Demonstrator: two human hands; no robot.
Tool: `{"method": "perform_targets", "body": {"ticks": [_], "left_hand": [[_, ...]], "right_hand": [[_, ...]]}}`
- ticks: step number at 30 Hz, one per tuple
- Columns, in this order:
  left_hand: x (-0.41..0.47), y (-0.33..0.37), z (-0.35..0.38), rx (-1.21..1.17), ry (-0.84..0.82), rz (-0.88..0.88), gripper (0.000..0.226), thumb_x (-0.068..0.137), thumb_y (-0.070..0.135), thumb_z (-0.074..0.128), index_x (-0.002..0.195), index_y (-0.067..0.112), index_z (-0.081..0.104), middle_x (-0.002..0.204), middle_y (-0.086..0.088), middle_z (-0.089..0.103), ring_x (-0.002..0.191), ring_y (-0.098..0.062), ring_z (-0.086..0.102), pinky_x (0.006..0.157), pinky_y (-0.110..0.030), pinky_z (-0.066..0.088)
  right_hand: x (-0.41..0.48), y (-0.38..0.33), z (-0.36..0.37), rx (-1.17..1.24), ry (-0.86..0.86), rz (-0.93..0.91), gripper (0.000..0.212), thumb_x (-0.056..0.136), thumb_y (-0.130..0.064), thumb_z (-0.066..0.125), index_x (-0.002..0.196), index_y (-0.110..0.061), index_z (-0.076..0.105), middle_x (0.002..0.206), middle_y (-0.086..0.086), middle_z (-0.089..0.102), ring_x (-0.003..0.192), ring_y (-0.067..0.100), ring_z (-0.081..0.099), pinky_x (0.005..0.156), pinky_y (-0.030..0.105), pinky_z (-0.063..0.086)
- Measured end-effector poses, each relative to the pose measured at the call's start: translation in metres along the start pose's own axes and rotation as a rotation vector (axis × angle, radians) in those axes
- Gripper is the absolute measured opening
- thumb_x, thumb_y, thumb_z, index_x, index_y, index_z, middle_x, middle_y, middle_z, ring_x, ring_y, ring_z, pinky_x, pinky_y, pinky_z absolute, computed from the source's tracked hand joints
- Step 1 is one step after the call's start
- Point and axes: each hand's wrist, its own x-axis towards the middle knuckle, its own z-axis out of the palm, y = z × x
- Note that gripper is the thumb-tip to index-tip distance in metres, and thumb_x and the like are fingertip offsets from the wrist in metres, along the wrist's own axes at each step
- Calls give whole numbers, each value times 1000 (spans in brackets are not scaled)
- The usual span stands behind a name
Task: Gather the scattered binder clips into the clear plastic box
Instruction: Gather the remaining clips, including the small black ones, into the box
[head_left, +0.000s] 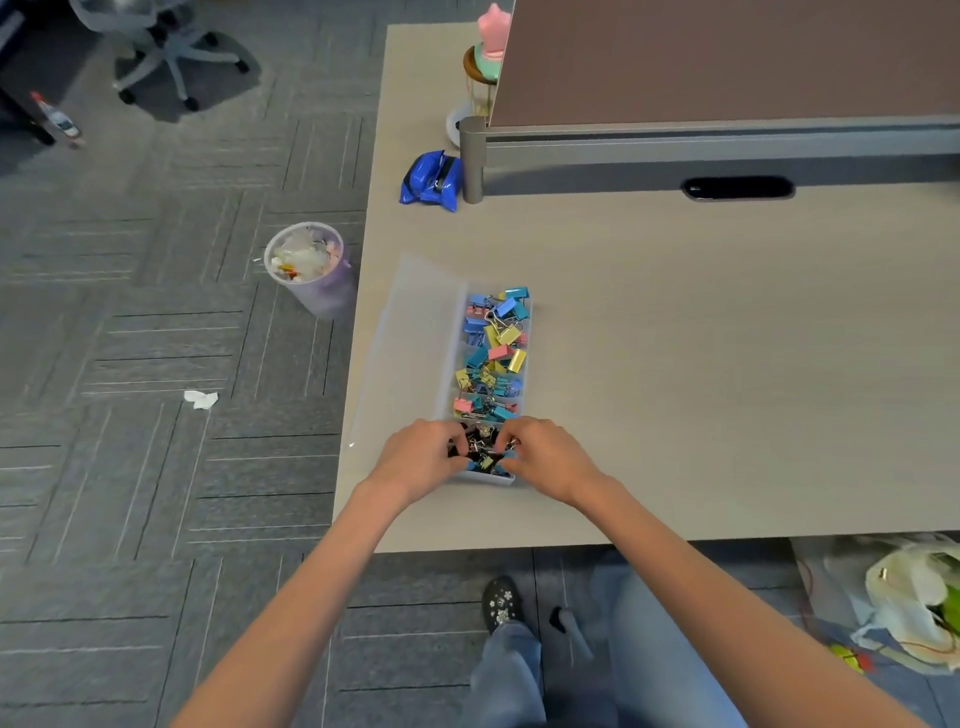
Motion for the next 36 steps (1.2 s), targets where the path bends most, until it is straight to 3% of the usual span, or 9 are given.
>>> {"method": "perform_targets", "body": {"ticks": [3,7,13,17,20,24,28,36], "left_hand": [[0,-5,-3,-72,-19,-26,9,85,29,68,92,25,65,75,7,57,67,-13,53,56,-27,35],[0,-9,-9,-360,-55,-70,4,86,18,66,85,20,63,80,8,58,69,-8,51,56,-20,36],[0,-7,-20,-926,-148,-412,15,94,8,52,84,7,63,62,-3,51,54,-13,45,48,-21,40],[-2,-10,-27,-1304,-212,-527,19,97,7,47,98,-2,63,76,-11,55,66,-16,54,57,-24,55],[-1,-14,-28,-1496,-231,-575,19,98,5,44,98,-6,60,88,-17,57,74,-22,60,60,-32,59],[-1,-19,-27,-1601,-224,-613,21,99,4,40,103,-8,57,104,-26,61,83,-31,67,62,-38,60],[0,-24,-26,-1631,-241,-625,23,98,4,38,111,-9,53,116,-29,61,90,-35,70,69,-41,61],[0,-22,-31,-1557,-258,-569,24,94,-6,42,116,-9,52,116,-29,61,104,-36,66,86,-40,55]], "right_hand": [[4,-3,-2,109,-13,11,12,87,-8,62,98,-14,62,105,8,64,81,14,52,69,25,40],[13,-10,-5,86,-87,38,24,87,4,49,104,-8,62,112,11,63,98,24,58,77,29,44],[20,-13,-5,-67,-130,15,31,86,6,46,105,-11,64,114,11,63,102,27,59,80,32,47],[18,-15,-5,-136,-112,-11,31,85,7,46,103,-9,65,109,11,64,99,27,59,79,34,48],[18,-18,-3,-181,-101,-44,29,84,8,47,101,-9,64,106,10,65,96,27,58,70,29,41],[20,-22,-1,-185,-108,-60,31,84,8,48,104,-10,64,105,11,65,97,28,60,67,27,36],[18,-23,-5,-190,-114,-51,44,83,8,52,122,-10,57,116,14,59,105,30,57,71,29,39],[19,-12,-12,-29,-98,-73,38,81,11,47,106,-10,67,101,7,68,92,18,65,83,30,54]]}}
